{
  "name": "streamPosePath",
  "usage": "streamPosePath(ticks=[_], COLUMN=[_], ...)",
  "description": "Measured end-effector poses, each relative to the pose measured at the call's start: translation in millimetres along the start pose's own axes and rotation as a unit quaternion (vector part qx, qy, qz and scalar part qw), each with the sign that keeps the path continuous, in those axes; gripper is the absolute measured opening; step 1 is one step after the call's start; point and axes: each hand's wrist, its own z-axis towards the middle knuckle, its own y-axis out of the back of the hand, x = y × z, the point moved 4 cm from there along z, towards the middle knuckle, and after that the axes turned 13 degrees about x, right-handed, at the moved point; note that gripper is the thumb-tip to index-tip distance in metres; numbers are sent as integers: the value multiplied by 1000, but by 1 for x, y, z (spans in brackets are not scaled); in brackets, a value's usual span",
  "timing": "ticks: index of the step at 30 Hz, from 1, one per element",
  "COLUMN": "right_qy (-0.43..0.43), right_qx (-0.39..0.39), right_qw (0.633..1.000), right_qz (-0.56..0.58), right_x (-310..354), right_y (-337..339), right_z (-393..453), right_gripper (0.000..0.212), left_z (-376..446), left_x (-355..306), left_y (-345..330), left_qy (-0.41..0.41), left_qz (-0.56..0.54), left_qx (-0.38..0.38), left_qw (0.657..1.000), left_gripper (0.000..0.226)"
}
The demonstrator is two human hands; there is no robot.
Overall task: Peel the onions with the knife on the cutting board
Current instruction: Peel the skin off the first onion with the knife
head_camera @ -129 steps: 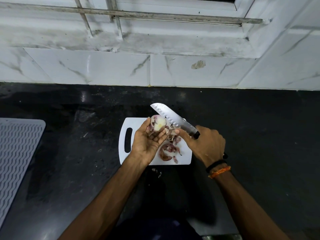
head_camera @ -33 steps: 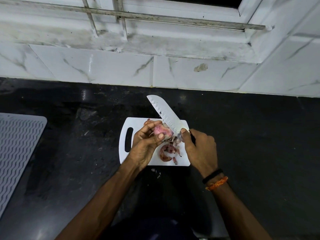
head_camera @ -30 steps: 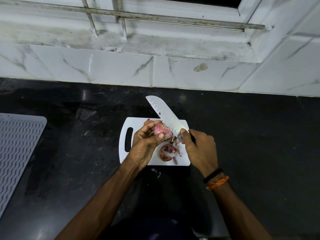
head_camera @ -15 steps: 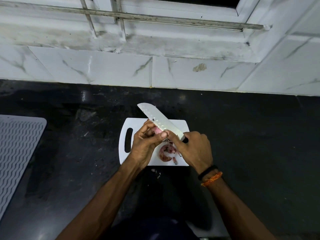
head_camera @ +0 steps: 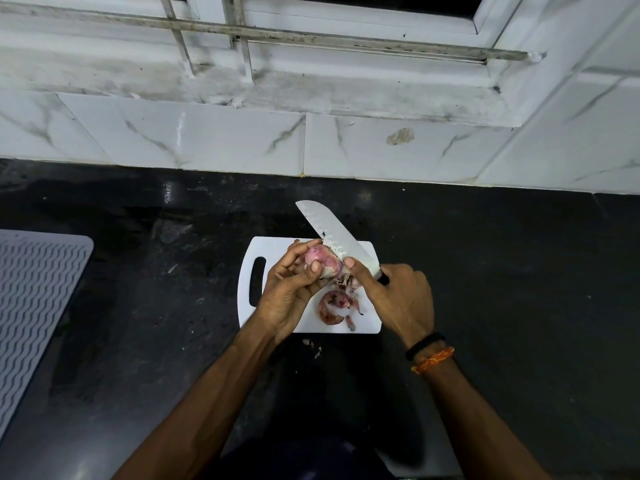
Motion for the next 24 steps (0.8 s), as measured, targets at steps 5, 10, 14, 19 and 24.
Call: streamPosePath(ticks=[5,10,14,19,24], right_qy=[23,21,10,18,33], right_qx=[-7,-6,11,2,-12], right_qw=[1000,1000,1000,1000,999], right_qz=[0,7,2,-2,-3], right_x=[3,8,5,5,7], right_y=[0,1,-2,-2,-3], right_z=[-3,-8,-7,-6,-5], right_gripper=[72,65,67,63,67], left_z=[-2,-3,-2,-3,-1], left_x=[-2,-6,-8,-4,-2], left_y=[-2,-7,-7,-1,3], left_qy=[4,21,28,42,35], left_qz=[-9,-47,-102,-140,-95], left_qx=[-7,-20,-8,-16,-11], left_qw=[1000,998,994,989,995], left_gripper=[64,83,78,56,54])
